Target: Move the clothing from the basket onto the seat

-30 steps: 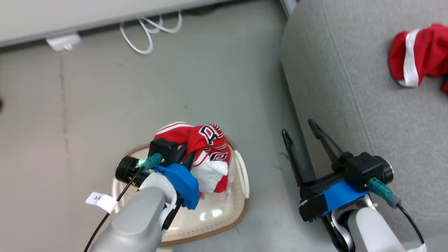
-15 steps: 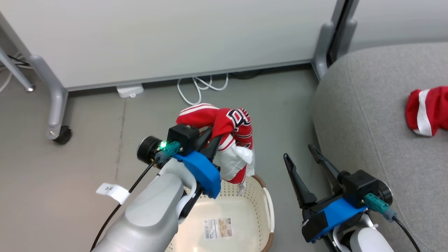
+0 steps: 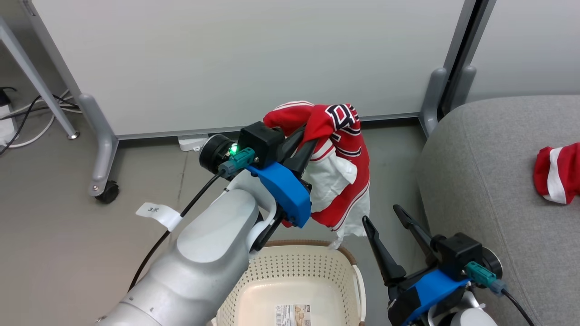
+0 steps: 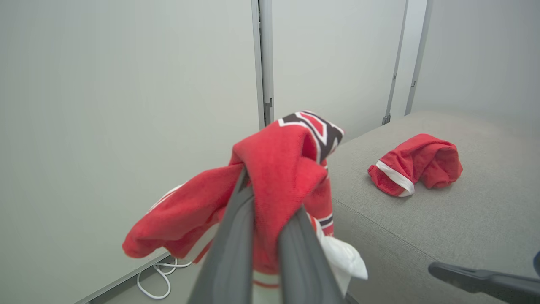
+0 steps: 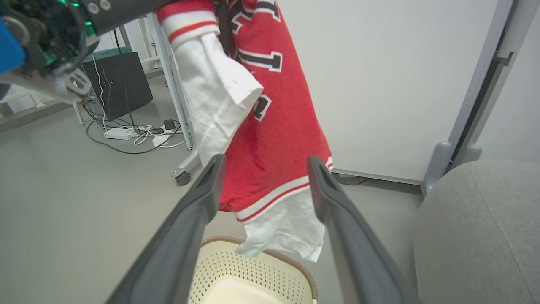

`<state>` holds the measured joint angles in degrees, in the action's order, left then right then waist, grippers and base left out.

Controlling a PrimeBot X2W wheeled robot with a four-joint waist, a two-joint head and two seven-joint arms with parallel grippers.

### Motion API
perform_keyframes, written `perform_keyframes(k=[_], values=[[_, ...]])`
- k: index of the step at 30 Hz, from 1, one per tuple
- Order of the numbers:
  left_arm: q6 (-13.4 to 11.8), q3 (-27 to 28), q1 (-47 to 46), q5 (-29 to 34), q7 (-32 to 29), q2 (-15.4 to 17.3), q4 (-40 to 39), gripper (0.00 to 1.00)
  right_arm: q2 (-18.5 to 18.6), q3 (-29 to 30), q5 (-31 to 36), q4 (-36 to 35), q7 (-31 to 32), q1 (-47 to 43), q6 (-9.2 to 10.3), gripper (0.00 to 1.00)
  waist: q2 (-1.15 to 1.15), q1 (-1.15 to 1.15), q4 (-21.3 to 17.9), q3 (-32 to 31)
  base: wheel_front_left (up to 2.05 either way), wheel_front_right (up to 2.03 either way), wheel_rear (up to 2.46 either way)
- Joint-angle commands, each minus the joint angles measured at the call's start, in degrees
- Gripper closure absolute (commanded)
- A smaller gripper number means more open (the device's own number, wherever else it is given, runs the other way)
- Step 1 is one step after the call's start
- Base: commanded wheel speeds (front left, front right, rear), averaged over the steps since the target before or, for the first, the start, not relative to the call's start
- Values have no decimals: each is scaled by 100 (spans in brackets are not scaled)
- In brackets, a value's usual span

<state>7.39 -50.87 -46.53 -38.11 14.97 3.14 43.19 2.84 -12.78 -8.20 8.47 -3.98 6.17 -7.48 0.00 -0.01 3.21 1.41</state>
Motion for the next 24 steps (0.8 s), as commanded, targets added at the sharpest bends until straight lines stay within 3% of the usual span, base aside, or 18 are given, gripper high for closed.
perform_keyframes(k=[1, 13, 24], values=[[9, -28, -91, -59, 13, -7, -12, 100, 9, -17, -19, -21, 17, -94, -3, 0, 0, 1, 4, -33, 0, 0, 0], [-14, -243, -167, -244, 21, -24, -12, 100, 9, -282, -251, 113, 99, 175, -3, 0, 0, 1, -89, -42, 0, 0, 0], [-92, -409, -198, -393, 27, -23, -85, 100, 9, -746, -798, 1029, 254, 1049, -3, 0, 0, 1, -204, -19, 0, 0, 0]])
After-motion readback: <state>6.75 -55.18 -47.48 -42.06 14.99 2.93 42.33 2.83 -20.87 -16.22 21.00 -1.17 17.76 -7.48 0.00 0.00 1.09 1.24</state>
